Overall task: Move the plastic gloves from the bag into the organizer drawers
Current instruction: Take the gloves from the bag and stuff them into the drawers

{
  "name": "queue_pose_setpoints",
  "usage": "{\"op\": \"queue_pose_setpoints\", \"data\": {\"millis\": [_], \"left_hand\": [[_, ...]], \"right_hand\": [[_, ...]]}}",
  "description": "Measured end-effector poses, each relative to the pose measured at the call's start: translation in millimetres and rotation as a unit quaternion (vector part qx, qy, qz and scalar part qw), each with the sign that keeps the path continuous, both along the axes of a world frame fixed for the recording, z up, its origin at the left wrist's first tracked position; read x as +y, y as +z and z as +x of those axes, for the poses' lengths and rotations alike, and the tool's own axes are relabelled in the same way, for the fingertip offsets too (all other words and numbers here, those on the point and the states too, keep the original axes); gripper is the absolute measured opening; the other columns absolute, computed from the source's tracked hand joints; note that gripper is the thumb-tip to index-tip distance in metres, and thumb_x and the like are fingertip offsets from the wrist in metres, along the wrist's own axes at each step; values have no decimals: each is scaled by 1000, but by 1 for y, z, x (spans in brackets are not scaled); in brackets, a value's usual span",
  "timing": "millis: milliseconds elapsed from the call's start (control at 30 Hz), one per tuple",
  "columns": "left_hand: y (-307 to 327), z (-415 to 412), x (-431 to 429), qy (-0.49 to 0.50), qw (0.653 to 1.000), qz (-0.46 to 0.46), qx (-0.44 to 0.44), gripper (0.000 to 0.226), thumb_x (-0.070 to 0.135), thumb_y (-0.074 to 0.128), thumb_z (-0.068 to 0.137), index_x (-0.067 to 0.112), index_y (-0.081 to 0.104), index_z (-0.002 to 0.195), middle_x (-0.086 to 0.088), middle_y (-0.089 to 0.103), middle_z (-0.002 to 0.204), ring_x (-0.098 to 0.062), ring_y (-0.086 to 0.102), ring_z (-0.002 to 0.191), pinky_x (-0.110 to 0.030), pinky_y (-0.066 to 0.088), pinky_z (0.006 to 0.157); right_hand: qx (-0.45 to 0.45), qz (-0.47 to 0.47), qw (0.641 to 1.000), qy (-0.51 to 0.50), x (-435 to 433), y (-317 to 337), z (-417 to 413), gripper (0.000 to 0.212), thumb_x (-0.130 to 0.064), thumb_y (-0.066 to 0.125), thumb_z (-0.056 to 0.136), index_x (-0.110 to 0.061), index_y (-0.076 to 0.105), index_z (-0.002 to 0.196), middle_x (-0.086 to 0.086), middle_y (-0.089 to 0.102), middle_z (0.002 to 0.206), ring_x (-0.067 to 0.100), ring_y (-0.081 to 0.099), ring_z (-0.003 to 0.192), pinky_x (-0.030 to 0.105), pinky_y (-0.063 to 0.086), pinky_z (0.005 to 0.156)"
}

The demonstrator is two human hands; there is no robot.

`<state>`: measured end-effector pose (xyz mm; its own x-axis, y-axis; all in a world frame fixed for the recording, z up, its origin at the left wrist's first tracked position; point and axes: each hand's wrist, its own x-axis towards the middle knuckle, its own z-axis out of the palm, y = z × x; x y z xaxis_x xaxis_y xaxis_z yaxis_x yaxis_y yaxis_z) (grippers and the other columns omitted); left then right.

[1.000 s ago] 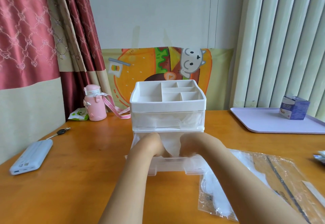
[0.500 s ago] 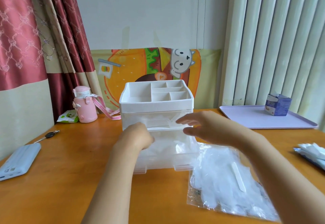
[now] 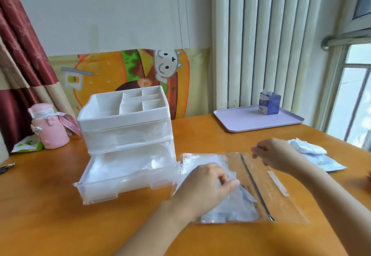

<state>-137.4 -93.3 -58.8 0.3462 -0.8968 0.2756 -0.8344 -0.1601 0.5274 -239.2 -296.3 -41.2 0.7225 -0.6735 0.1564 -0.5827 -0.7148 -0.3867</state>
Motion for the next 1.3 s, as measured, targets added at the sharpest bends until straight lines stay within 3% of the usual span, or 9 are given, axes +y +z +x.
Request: {"op": "queue_pose_setpoints", "data": {"millis": [133, 300, 467, 600, 900, 967, 1100, 1200, 1300], "left_hand": [[-35, 7, -13, 0, 998, 68, -14, 29, 45, 52, 94, 24, 62, 113, 12, 50, 135, -1, 42, 126, -14, 28, 101], [-63, 20, -16, 45, 983, 170, -45, 60, 51, 41, 97, 26, 26, 151, 8, 14, 160, -7, 6, 146, -31, 1, 120], [-73, 23, -16, 57, 974, 211, -50, 65, 58, 29, 98, 29, 12, 154, 9, -1, 162, -5, -9, 147, -35, -13, 118], [-74, 22, -16, 63, 977, 200, -39, 64, 56, 29, 98, 29, 11, 154, 8, -1, 162, -6, -8, 147, -36, -13, 118], [-70, 20, -12, 114, 966, 230, -39, 75, 67, 22, 93, 32, -5, 153, 5, -16, 160, -16, -19, 146, -48, -18, 116], [-70, 19, -11, 115, 965, 231, -34, 76, 67, 21, 93, 32, -8, 153, 4, -16, 160, -16, -19, 146, -50, -17, 116], [-66, 16, -10, 127, 959, 249, -45, 73, 65, 20, 95, 29, -3, 154, 5, -14, 161, -16, -19, 146, -47, -18, 113], [-62, 16, -11, 117, 972, 205, -12, 74, 66, 26, 93, 29, 7, 154, 7, -2, 162, -13, -9, 148, -43, -13, 116], [-45, 14, -15, 58, 973, 58, 216, 98, 82, 47, 70, 31, 24, 150, 13, 22, 158, -1, 20, 142, -24, 16, 115]], "right_hand": [[82, 28, 996, -24, -23, -28, -15, 28, -5, 47, 90, -24, 66, 89, -3, 69, 96, 10, 59, 80, 14, 40, 56], [139, 125, 975, 117, -23, -30, -23, 32, -7, 62, 86, -26, 69, 110, -19, 62, 90, -1, 57, 79, 4, 41, 62], [121, 192, 959, 172, -6, -39, -13, 46, -36, 84, 66, -38, 67, 109, -18, 63, 89, -1, 59, 78, 8, 41, 59], [98, 119, 980, 126, -13, -68, 3, 23, -21, 74, 74, -10, 70, 94, 4, 70, 83, 20, 63, 70, 34, 48, 56], [3, 112, 991, 75, -28, -54, -15, 11, -14, 61, 89, -10, 70, 86, 3, 70, 82, 10, 57, 65, 18, 44, 57], [-215, 321, 922, 25, -35, -46, -21, 11, -7, 56, 94, -3, 63, 87, 11, 72, 86, 13, 68, 71, 20, 54, 62], [-452, 592, 663, 74, -44, -29, -33, 14, -8, 43, 98, -9, 52, 87, 10, 74, 81, 19, 73, 76, 33, 60, 64], [-458, 625, 611, 163, -32, -15, -39, 14, -17, 60, 81, -11, 56, 92, 14, 72, 102, 28, 66, 106, 43, 57, 75], [-452, 655, 562, 227, -19, -7, -40, 9, -15, 60, 82, -9, 65, 87, 20, 68, 111, 31, 57, 121, 51, 51, 89]]}}
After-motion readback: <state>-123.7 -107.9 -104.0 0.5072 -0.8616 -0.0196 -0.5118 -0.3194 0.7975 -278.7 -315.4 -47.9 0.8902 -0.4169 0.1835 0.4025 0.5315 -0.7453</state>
